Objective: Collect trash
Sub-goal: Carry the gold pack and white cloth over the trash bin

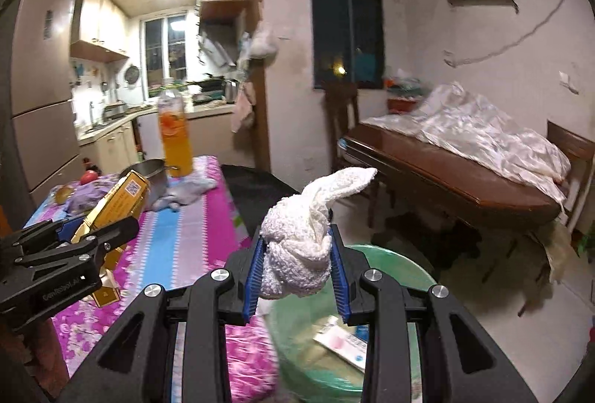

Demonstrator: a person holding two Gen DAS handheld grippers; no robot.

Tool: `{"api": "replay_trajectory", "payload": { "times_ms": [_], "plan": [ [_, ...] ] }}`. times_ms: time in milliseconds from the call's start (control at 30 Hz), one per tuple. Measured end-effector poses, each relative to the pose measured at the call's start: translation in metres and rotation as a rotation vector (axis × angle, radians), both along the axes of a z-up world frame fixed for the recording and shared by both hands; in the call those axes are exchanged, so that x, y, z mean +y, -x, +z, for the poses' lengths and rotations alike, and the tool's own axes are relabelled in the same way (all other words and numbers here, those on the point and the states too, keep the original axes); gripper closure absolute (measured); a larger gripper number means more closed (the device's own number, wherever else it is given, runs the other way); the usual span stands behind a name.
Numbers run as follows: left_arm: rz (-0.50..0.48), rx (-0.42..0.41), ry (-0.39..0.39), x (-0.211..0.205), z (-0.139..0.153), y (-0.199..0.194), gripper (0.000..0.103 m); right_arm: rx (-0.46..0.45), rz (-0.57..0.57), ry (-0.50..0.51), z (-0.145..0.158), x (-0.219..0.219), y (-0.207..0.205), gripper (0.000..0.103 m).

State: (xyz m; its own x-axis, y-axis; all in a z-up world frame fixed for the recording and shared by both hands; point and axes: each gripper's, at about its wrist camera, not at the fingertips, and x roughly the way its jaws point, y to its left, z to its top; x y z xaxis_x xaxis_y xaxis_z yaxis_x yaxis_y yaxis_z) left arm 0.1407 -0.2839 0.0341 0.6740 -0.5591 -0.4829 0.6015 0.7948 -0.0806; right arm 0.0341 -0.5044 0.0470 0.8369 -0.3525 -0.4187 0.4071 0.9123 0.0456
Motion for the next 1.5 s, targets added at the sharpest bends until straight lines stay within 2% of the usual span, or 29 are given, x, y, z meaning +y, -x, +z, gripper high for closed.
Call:
{"api": "replay_trajectory", "payload": {
  "times_ms": [200,400,667,1067,1500],
  "plan": [
    [-0.074,0.041,-0.027,-0.05,-0.006,-0.003,0.055,0.068,-0.044,-0.078,-0.017,-0.056,-0.003,0.07],
    [-0.142,0.107,-0.084,-0.1,-0.026,-0.008,0.055,0.158,-0.058,-0.164,-0.043,-0.106,-0.01,0.07],
    [-0.156,0.156,-0.143,-0.137,-0.052,-0.018,0.055,0.218,-0.068,-0.214,-0.075,-0.134,-0.022,0.07],
    [-0.129,0.152,-0.198,-0.157,-0.072,-0.021,0.055,0.26,-0.06,-0.248,-0.101,-0.13,-0.031,0.07],
    [-0.108,0.143,-0.238,-0.167,-0.078,-0.019,0.055,0.269,-0.056,-0.263,-0.111,-0.128,-0.037,0.069]
  ]
}}
